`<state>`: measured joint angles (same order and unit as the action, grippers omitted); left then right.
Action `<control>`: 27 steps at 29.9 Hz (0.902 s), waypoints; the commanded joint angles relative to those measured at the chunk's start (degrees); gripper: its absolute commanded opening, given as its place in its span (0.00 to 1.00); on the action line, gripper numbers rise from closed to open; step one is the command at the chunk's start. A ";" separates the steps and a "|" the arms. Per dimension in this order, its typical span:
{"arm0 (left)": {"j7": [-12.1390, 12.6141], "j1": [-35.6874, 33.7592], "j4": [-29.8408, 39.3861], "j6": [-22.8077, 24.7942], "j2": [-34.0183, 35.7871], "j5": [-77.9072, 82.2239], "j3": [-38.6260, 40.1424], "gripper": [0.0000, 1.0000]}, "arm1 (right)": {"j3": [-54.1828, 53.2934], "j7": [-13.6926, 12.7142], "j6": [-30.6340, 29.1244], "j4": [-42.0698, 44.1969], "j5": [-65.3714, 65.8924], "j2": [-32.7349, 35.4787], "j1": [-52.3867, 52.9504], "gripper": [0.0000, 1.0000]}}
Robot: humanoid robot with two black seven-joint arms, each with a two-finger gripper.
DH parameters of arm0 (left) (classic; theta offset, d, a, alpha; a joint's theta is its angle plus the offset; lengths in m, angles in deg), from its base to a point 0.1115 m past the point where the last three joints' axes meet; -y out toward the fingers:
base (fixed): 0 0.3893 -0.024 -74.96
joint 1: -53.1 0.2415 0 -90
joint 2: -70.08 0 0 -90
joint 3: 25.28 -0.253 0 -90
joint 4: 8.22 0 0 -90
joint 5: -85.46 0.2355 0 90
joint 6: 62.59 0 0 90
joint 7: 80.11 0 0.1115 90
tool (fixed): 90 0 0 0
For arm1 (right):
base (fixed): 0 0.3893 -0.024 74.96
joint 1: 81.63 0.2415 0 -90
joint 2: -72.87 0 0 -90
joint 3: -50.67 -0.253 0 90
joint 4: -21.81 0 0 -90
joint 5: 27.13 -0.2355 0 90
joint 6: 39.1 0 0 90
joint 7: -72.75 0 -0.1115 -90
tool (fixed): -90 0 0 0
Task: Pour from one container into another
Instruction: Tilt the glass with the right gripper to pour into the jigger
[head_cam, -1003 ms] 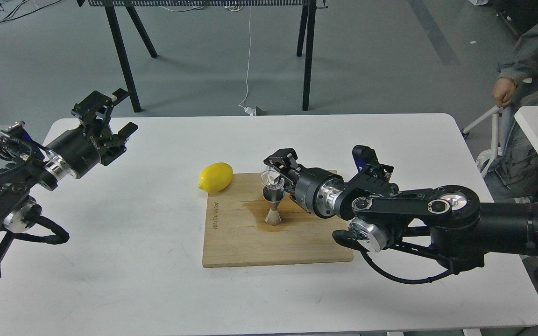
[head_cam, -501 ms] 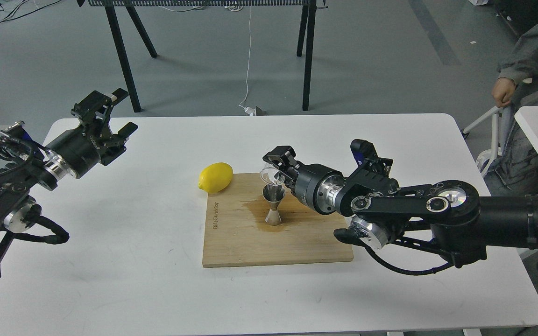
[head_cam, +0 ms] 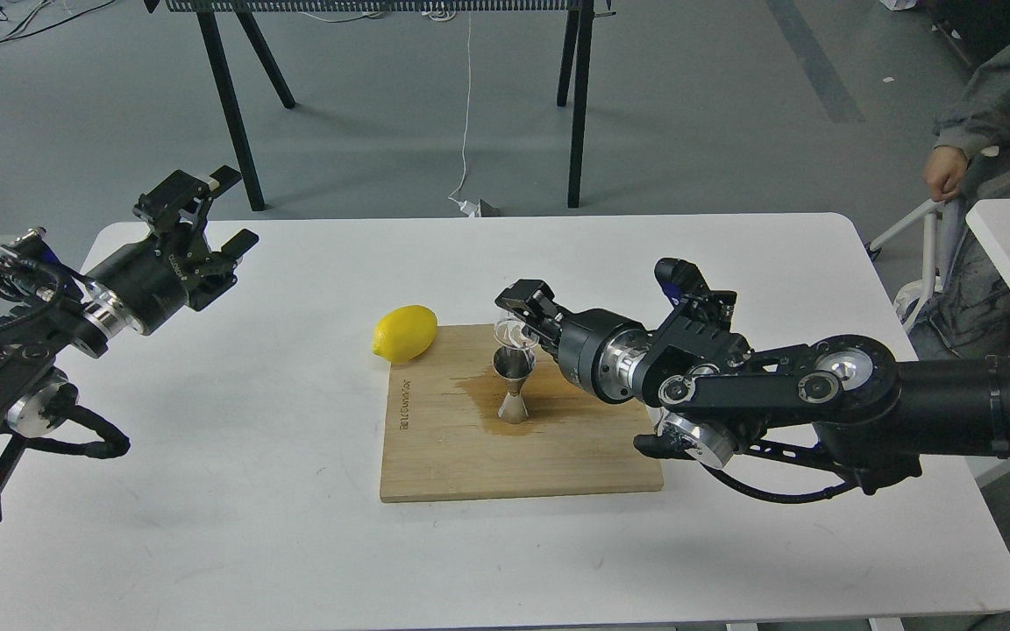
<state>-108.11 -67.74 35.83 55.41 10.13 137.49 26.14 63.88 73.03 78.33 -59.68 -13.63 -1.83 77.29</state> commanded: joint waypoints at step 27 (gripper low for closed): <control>0.00 0.00 -0.02 0.00 -0.08 0.00 0.00 0.99 | 6.03 0.34 0.08 3.00 2.76 -3.43 3.85 0.45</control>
<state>-108.11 -67.74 35.85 55.41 10.06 137.49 26.14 69.42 73.30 78.34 -57.85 -10.98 -4.09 81.26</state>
